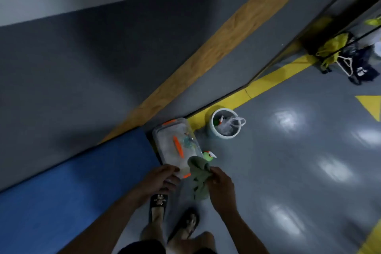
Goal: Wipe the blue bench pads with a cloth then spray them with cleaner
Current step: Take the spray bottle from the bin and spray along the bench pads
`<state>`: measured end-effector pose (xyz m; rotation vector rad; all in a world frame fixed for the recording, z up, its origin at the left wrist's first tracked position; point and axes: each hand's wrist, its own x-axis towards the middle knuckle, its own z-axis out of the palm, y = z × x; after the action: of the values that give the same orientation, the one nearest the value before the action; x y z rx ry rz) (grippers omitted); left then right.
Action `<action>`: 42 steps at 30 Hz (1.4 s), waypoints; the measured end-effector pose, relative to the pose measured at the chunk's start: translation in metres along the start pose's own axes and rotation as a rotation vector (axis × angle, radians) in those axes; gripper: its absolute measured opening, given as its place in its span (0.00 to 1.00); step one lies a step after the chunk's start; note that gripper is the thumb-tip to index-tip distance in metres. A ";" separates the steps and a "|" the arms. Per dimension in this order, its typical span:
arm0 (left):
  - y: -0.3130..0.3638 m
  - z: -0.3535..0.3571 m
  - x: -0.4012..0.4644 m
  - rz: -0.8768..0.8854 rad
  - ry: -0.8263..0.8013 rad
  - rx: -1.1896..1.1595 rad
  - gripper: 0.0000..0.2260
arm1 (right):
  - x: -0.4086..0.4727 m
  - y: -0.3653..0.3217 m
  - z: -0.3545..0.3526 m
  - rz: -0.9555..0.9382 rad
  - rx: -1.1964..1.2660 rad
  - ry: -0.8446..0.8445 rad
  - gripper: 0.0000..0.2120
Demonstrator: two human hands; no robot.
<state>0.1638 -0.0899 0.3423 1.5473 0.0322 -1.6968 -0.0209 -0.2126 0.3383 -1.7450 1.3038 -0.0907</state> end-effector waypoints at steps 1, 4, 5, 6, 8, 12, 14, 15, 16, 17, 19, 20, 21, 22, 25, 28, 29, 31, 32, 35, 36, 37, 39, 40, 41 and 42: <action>-0.002 -0.003 0.009 -0.007 0.017 -0.025 0.12 | 0.011 0.006 -0.001 0.042 -0.015 -0.017 0.17; -0.013 -0.015 0.032 -0.031 0.076 -0.073 0.11 | 0.048 0.031 0.001 0.146 -0.010 -0.067 0.13; -0.020 -0.019 0.040 -0.037 0.101 -0.083 0.12 | 0.060 0.041 0.004 0.160 -0.020 -0.096 0.12; -0.026 -0.021 0.047 -0.039 0.122 -0.107 0.12 | 0.073 0.050 0.008 0.172 -0.035 -0.129 0.11; -0.034 -0.020 0.059 -0.053 0.168 -0.145 0.07 | 0.100 0.070 0.016 0.208 -0.062 -0.180 0.09; -0.058 -0.009 0.084 -0.063 0.276 -0.165 0.05 | 0.153 0.100 0.035 0.223 -0.172 -0.293 0.09; -0.077 -0.003 0.103 -0.061 0.304 -0.197 0.08 | 0.178 0.118 0.049 0.218 -0.220 -0.355 0.08; -0.087 -0.001 0.114 -0.073 0.326 -0.203 0.09 | 0.189 0.129 0.057 0.219 -0.251 -0.380 0.07; -0.095 0.001 0.124 -0.077 0.344 -0.207 0.11 | 0.201 0.139 0.064 0.212 -0.289 -0.392 0.07; -0.103 0.001 0.135 -0.074 0.365 -0.212 0.11 | 0.212 0.151 0.073 0.198 -0.323 -0.403 0.06; -0.115 0.001 0.156 -0.058 0.404 -0.227 0.11 | 0.228 0.166 0.089 0.157 -0.400 -0.467 0.06; -0.120 0.000 0.166 -0.045 0.420 -0.233 0.11 | 0.236 0.172 0.098 0.130 -0.450 -0.507 0.06; -0.125 -0.002 0.176 -0.038 0.430 -0.231 0.11 | 0.244 0.177 0.107 0.099 -0.488 -0.548 0.06; -0.129 -0.003 0.186 -0.032 0.434 -0.227 0.11 | 0.252 0.182 0.116 0.079 -0.515 -0.587 0.07; -0.142 -0.010 0.215 -0.001 0.432 -0.192 0.11 | 0.279 0.200 0.144 0.036 -0.571 -0.625 0.10; -0.149 -0.017 0.236 0.011 0.434 -0.178 0.10 | 0.312 0.211 0.171 0.065 -0.569 -0.449 0.17; -0.151 -0.018 0.242 0.022 0.435 -0.170 0.10 | 0.323 0.213 0.178 0.066 -0.581 -0.370 0.20; -0.156 -0.021 0.252 0.046 0.443 -0.161 0.09 | 0.345 0.212 0.188 0.090 -0.606 -0.234 0.29; -0.158 -0.022 0.256 0.054 0.447 -0.150 0.09 | 0.355 0.211 0.191 0.107 -0.582 -0.181 0.30; -0.164 -0.027 0.267 0.079 0.455 -0.110 0.10 | 0.383 0.214 0.203 0.102 -0.516 -0.153 0.32; -0.166 -0.028 0.270 0.086 0.457 -0.102 0.10 | 0.391 0.217 0.207 0.080 -0.521 -0.191 0.35; -0.169 -0.030 0.272 0.094 0.459 -0.094 0.10 | 0.398 0.222 0.211 0.059 -0.538 -0.235 0.35; -0.174 -0.032 0.277 0.103 0.461 -0.085 0.11 | 0.405 0.226 0.218 0.031 -0.581 -0.302 0.28; -0.177 -0.033 0.278 0.104 0.460 -0.073 0.11 | 0.407 0.229 0.221 0.011 -0.607 -0.311 0.25; -0.179 -0.033 0.279 0.108 0.460 -0.054 0.11 | 0.408 0.229 0.222 -0.015 -0.625 -0.311 0.23; -0.181 -0.034 0.279 0.115 0.463 -0.037 0.11 | 0.408 0.230 0.221 -0.035 -0.629 -0.308 0.23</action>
<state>0.1138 -0.1021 0.0120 1.8455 0.2076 -1.2143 0.1117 -0.3996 -0.1263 -2.1918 1.1371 0.6061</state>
